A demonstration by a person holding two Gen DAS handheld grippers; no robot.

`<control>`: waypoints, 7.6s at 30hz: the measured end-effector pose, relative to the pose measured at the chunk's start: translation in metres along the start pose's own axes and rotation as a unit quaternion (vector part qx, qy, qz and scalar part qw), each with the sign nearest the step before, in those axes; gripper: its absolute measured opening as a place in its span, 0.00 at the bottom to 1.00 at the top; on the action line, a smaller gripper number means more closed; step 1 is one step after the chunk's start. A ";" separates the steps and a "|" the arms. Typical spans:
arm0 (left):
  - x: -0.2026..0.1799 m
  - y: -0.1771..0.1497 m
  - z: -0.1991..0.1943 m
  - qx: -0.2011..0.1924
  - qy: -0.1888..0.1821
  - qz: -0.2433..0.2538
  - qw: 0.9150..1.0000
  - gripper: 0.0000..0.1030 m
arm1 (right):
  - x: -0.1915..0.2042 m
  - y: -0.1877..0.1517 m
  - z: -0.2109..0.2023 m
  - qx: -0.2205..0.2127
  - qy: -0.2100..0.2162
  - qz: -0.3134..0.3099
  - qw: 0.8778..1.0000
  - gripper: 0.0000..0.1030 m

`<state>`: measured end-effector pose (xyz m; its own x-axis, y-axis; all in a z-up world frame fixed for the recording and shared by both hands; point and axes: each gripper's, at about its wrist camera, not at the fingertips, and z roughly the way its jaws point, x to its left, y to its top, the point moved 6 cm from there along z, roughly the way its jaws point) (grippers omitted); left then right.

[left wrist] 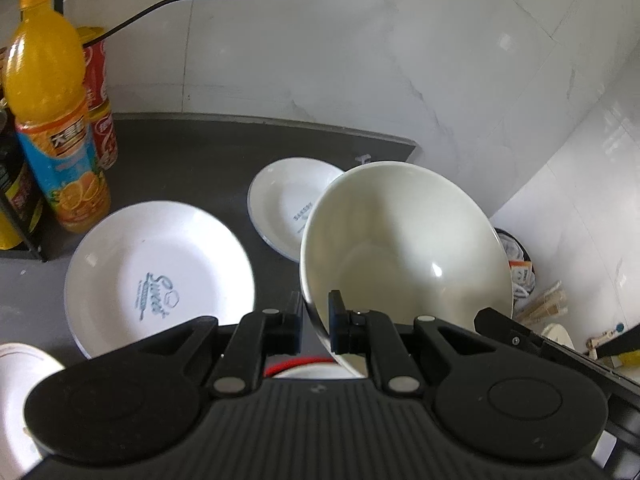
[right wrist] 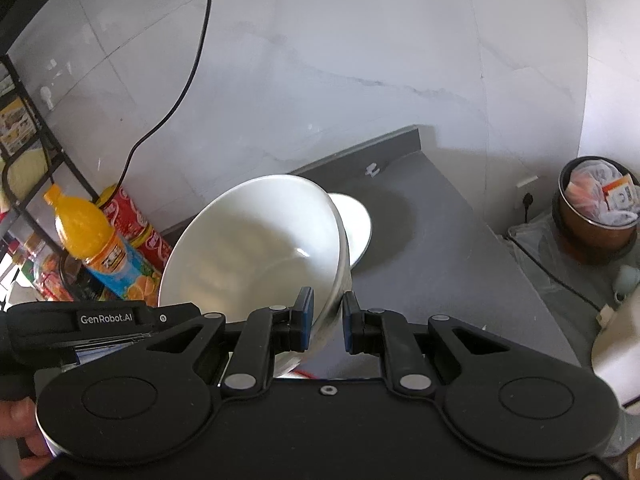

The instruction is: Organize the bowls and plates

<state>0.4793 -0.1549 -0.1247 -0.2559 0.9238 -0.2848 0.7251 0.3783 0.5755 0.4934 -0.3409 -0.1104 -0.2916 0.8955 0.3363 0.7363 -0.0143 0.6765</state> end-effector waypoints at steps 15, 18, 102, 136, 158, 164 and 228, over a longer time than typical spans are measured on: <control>0.024 -0.046 -0.023 0.030 -0.023 0.021 0.999 0.11 | 0.021 -0.050 -0.031 0.010 -0.035 0.008 0.999 0.15; 0.028 -0.055 -0.023 0.037 -0.024 0.022 0.999 0.11 | 0.024 -0.059 -0.033 0.016 -0.039 0.008 0.999 0.15; 0.114 -0.038 -0.042 0.000 0.179 -0.168 0.969 0.49 | 0.061 -0.007 0.054 0.195 0.132 -0.130 0.963 0.25; 0.232 0.006 0.047 0.068 0.109 -0.088 0.988 0.49 | 0.116 -0.025 0.165 0.228 -0.033 -0.105 0.967 0.45; 0.250 0.001 0.098 0.108 0.060 -0.133 0.983 0.21 | 0.112 -0.044 0.230 0.296 -0.053 -0.081 0.950 0.19; 0.246 0.003 0.097 0.106 0.057 -0.137 0.983 0.13 | 0.108 -0.040 0.226 0.290 -0.044 -0.056 0.954 0.16; 0.314 -0.126 -0.076 0.053 0.157 -0.293 0.942 0.15 | 0.230 -0.139 0.123 0.306 0.131 -0.230 0.914 0.11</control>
<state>0.2595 0.0923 -0.2286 -0.7966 0.5366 -0.2784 0.4561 0.8357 0.3058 0.3987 -0.0782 -0.2076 -0.7340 0.6051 0.3084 0.6790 0.6610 0.3193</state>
